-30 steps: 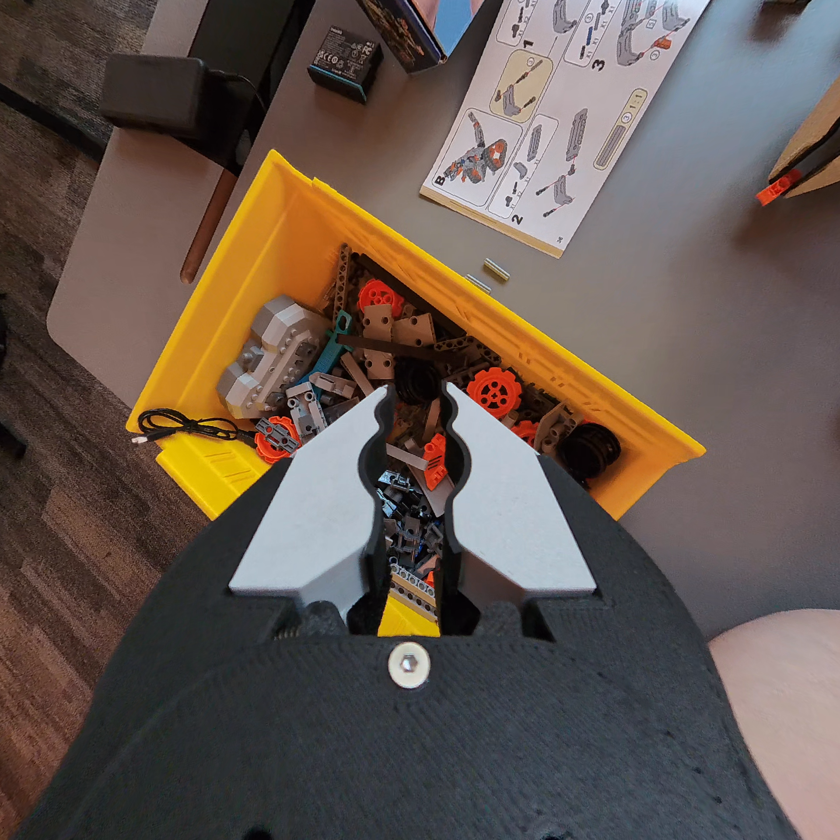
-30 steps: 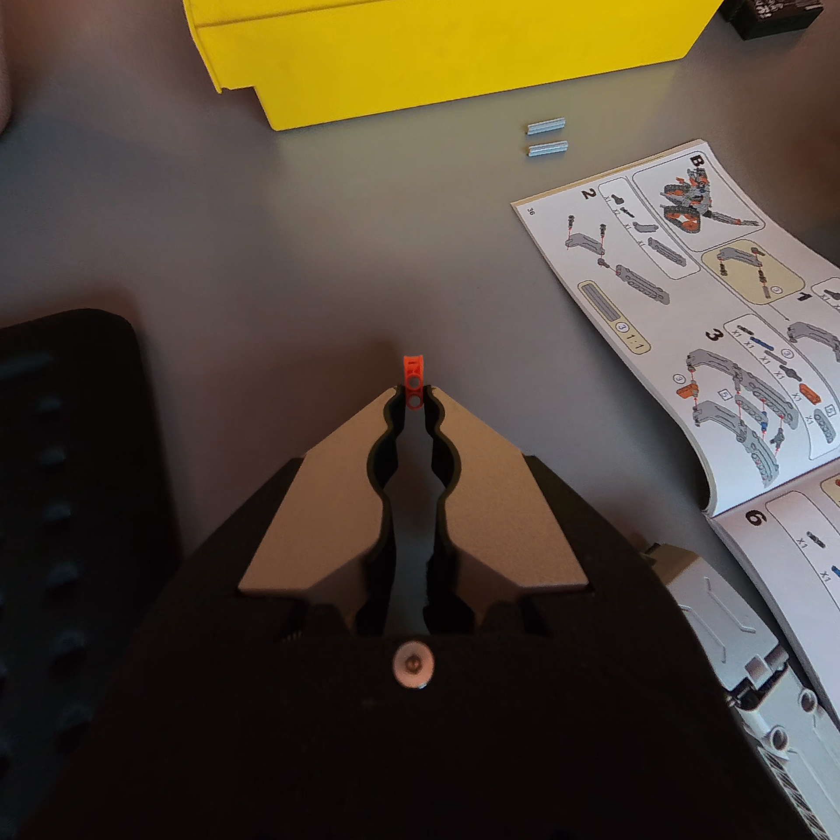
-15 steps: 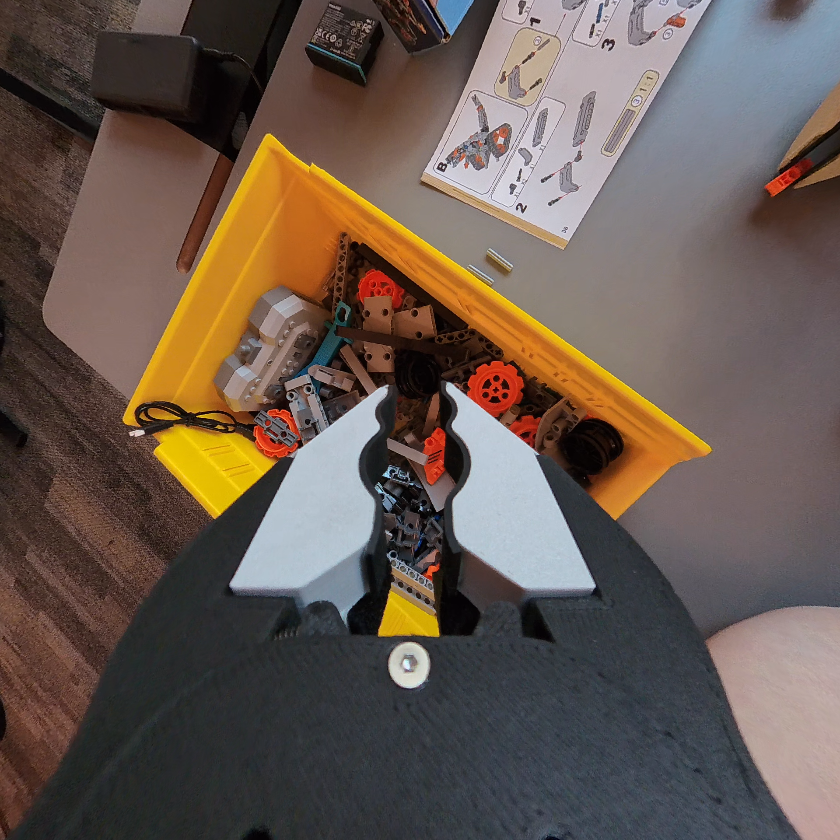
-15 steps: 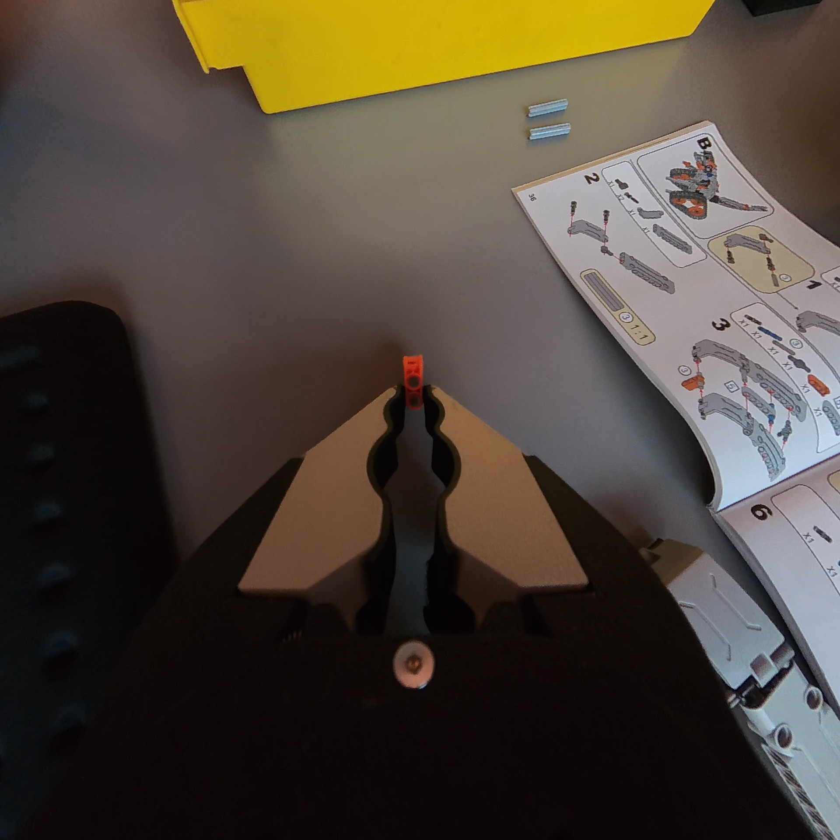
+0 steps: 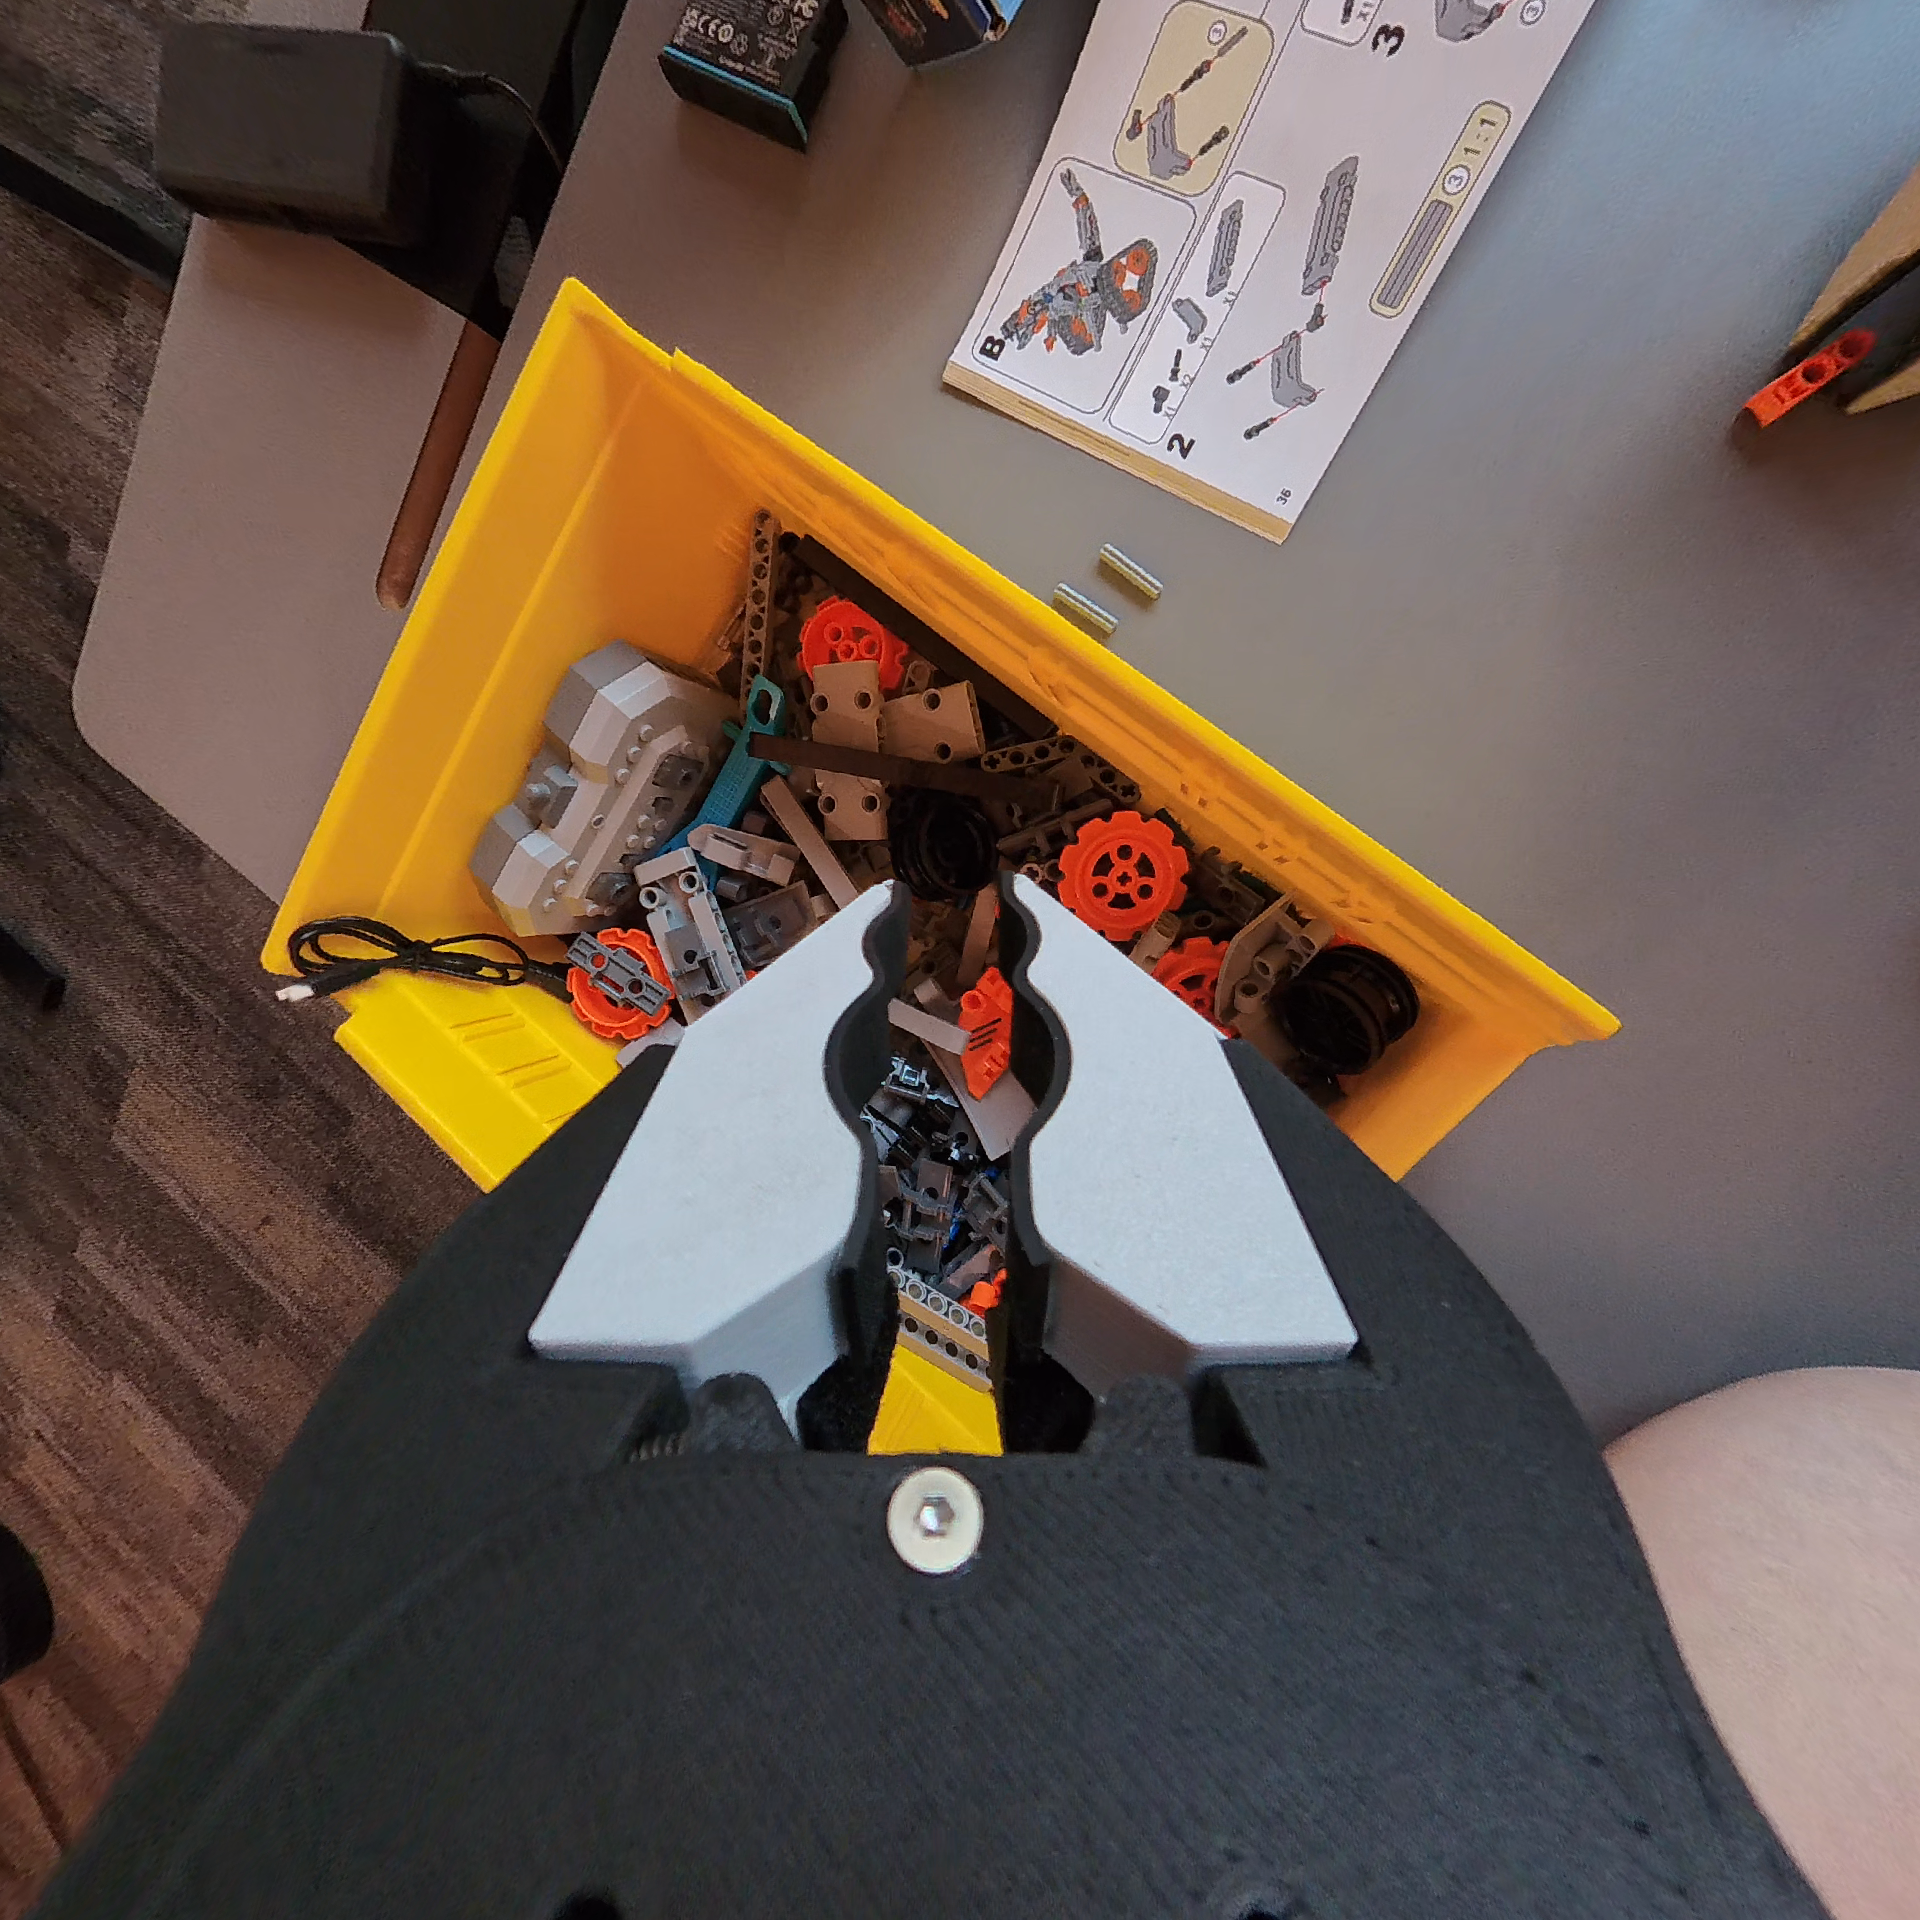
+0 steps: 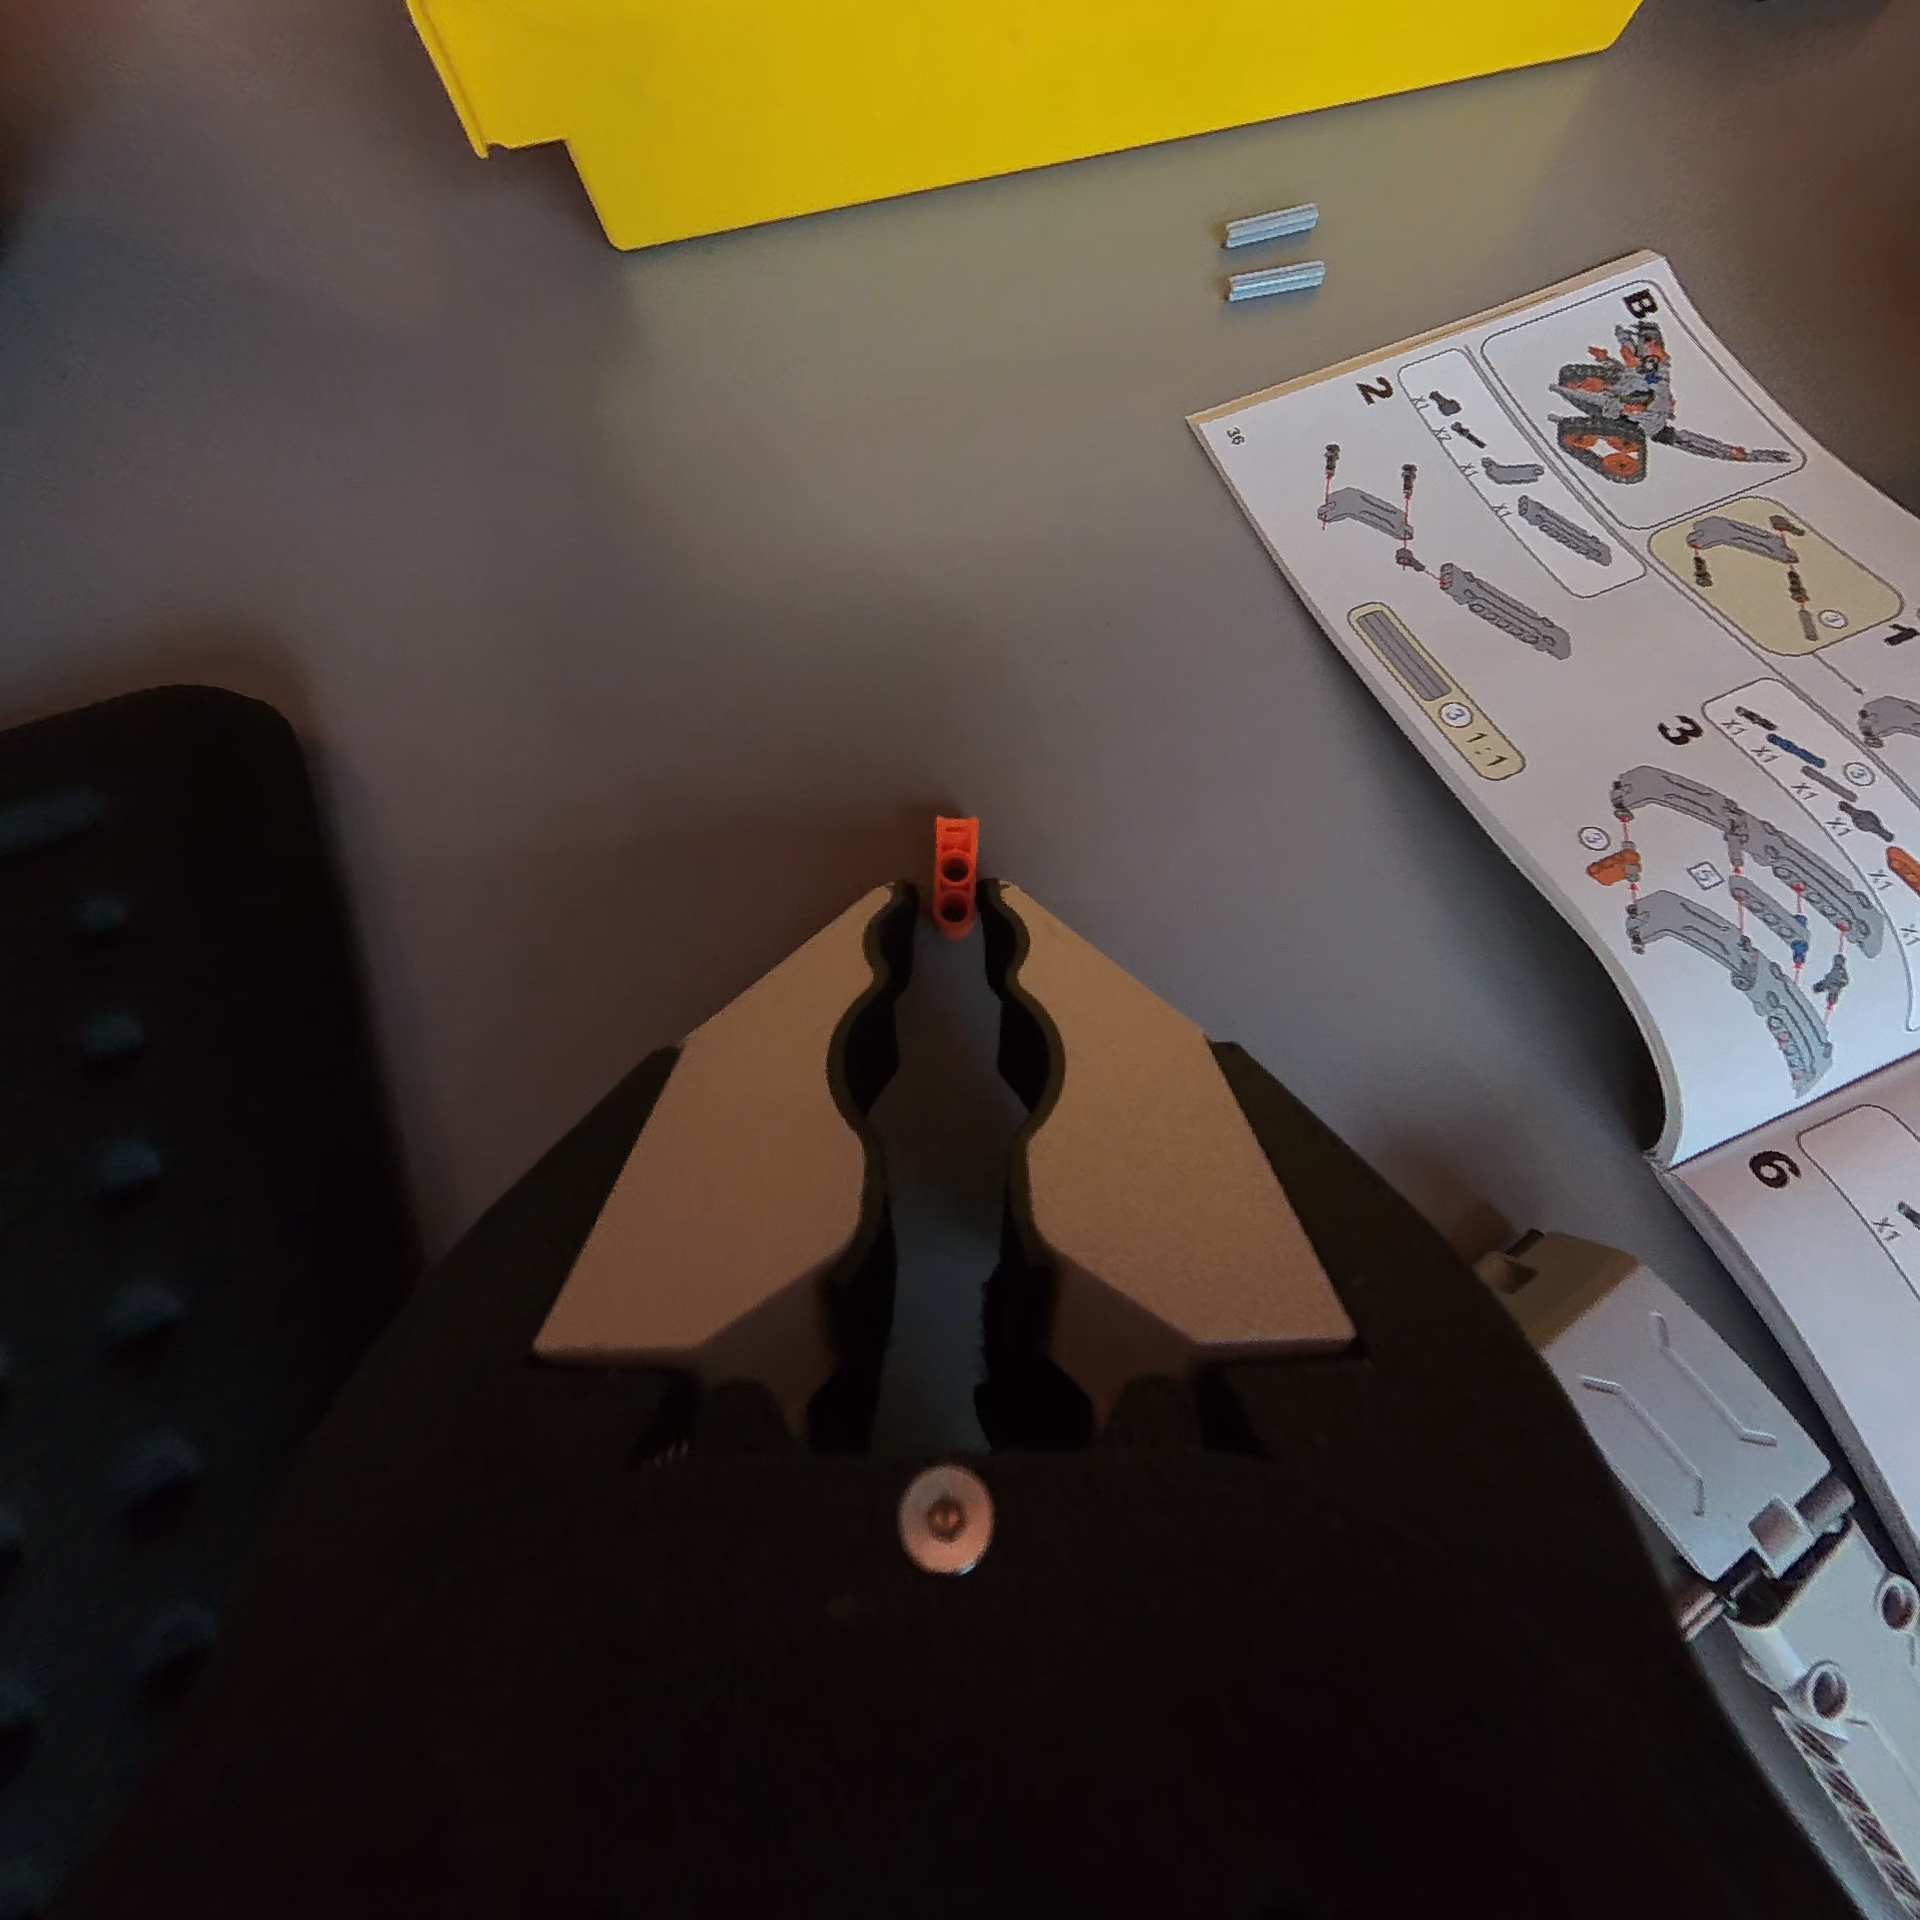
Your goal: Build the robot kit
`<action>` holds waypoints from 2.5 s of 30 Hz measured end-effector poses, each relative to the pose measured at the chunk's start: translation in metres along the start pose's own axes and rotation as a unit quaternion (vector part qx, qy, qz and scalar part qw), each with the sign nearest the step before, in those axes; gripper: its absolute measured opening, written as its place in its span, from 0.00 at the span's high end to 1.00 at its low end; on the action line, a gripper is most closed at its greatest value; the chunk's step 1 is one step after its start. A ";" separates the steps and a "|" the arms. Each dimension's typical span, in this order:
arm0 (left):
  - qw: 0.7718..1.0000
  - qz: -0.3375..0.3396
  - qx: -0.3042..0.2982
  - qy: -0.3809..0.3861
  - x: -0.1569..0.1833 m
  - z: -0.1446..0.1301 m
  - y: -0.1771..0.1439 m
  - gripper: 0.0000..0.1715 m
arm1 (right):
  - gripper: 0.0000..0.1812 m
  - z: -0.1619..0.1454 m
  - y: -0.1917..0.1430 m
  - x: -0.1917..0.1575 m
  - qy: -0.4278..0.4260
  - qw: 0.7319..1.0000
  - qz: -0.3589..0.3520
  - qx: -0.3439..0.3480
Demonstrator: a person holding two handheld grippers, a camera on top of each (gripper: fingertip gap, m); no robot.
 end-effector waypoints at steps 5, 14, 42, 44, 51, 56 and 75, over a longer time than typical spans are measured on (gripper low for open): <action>1.000 0.002 -0.005 0.000 0.000 -0.001 0.000 0.91 | 0.88 0.026 -0.036 0.007 -0.055 0.994 -0.006 0.089; 1.000 0.010 0.001 -0.004 -0.001 -0.003 -0.007 0.91 | 0.86 0.015 -0.185 0.094 -0.022 0.936 -0.218 0.274; 1.000 0.011 -0.021 0.008 0.003 -0.003 -0.004 0.92 | 0.84 -0.028 -0.151 0.089 -0.055 0.986 0.027 0.156; 1.000 0.010 -0.025 0.008 0.003 -0.003 -0.003 0.92 | 0.81 -0.039 -0.144 0.082 -0.035 0.988 0.094 0.116; 0.999 0.007 -0.031 0.012 0.005 -0.003 -0.001 0.92 | 0.79 -0.055 -0.132 0.064 -0.032 0.982 0.177 0.050; 1.000 0.007 -0.026 0.014 0.006 -0.003 -0.003 0.93 | 0.79 -0.058 -0.128 0.060 -0.023 0.979 0.200 0.042; 0.999 0.002 -0.039 0.019 0.008 -0.002 0.002 0.94 | 0.86 -0.041 -0.147 0.040 -0.101 0.960 0.232 0.116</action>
Point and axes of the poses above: each gripper's, where its closed fingertips meet, y out along the fingers, z out of its top, x = y × z across the jaws, the point moved 6 cm from there along -y, back along the fingers, and after that the axes turned 9 degrees about z, right-handed, at the moved point
